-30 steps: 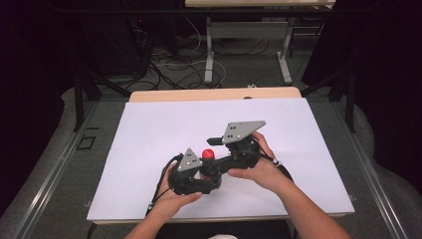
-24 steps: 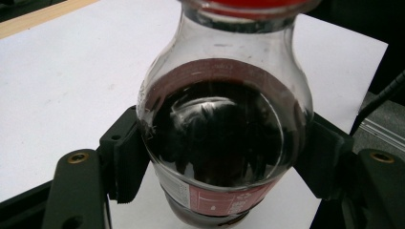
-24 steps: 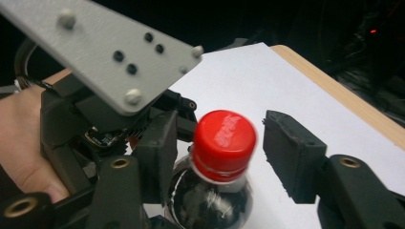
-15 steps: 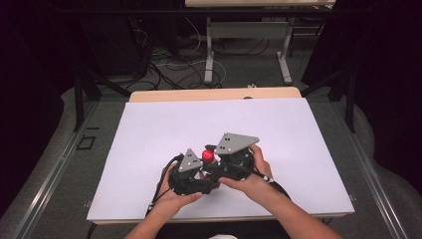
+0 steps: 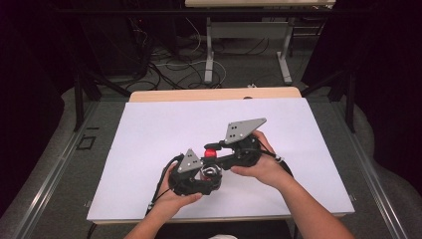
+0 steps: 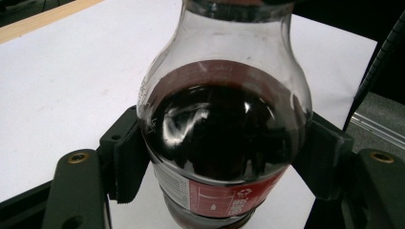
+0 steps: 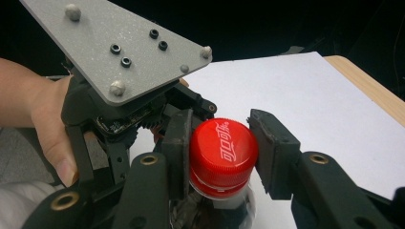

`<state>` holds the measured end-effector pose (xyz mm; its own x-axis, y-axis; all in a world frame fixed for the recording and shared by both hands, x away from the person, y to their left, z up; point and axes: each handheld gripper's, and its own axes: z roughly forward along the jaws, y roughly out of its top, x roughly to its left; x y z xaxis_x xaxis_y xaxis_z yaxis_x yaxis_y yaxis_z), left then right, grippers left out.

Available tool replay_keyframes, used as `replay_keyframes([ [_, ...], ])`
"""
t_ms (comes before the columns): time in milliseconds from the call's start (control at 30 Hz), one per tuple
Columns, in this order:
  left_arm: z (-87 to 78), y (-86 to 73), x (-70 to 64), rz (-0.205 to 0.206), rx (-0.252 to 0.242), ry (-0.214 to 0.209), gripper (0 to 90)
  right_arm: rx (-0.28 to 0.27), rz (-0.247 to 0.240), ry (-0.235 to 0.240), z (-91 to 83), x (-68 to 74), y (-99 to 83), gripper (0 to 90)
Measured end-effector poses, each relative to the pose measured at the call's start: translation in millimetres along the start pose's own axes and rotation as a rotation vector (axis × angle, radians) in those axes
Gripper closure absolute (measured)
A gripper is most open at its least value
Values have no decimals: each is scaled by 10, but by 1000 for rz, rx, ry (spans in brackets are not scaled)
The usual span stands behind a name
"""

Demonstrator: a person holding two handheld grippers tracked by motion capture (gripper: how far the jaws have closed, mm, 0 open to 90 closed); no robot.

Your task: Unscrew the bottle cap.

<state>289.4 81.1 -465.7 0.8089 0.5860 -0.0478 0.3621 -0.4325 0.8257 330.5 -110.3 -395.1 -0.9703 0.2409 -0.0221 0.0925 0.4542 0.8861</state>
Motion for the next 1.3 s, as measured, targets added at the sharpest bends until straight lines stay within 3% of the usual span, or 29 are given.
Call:
replay_keyframes([
  [100,7,-7,2,-6,1,1,301,5,15,-13,14,18,0,592],
  [133,9,-10,8,-3,2,3,302,4,16,-25,22,29,0,524],
  [167,17,-15,7,-13,-3,6,302,6,18,-52,23,44,4,469],
  [267,19,-19,28,-11,3,16,302,3,40,-111,-2,129,27,444],
  [433,16,-24,35,-24,11,17,301,27,49,-206,23,230,37,445],
  [600,28,-22,29,-18,10,38,301,35,50,-234,92,293,19,465],
  [700,34,-28,20,-19,12,37,301,42,40,-296,155,362,8,563],
  [767,38,-31,17,-11,12,41,302,36,31,-304,157,349,7,585],
  [867,36,-29,9,-12,12,31,302,36,101,-219,115,243,9,609],
  [900,31,-28,8,-17,10,26,301,34,99,-187,105,199,10,610],
  [1033,23,-19,-6,-9,3,9,302,30,32,-19,58,20,7,612],
  [1133,17,-9,-16,-2,7,2,302,21,-47,55,34,-56,7,609],
  [1200,14,-8,-13,-4,7,3,302,9,-68,65,21,-69,6,600],
  [1267,18,-13,-10,-8,1,10,302,2,-33,32,11,-39,10,451],
  [1300,14,-12,-3,-10,10,10,301,-5,-10,8,9,-13,12,421],
])
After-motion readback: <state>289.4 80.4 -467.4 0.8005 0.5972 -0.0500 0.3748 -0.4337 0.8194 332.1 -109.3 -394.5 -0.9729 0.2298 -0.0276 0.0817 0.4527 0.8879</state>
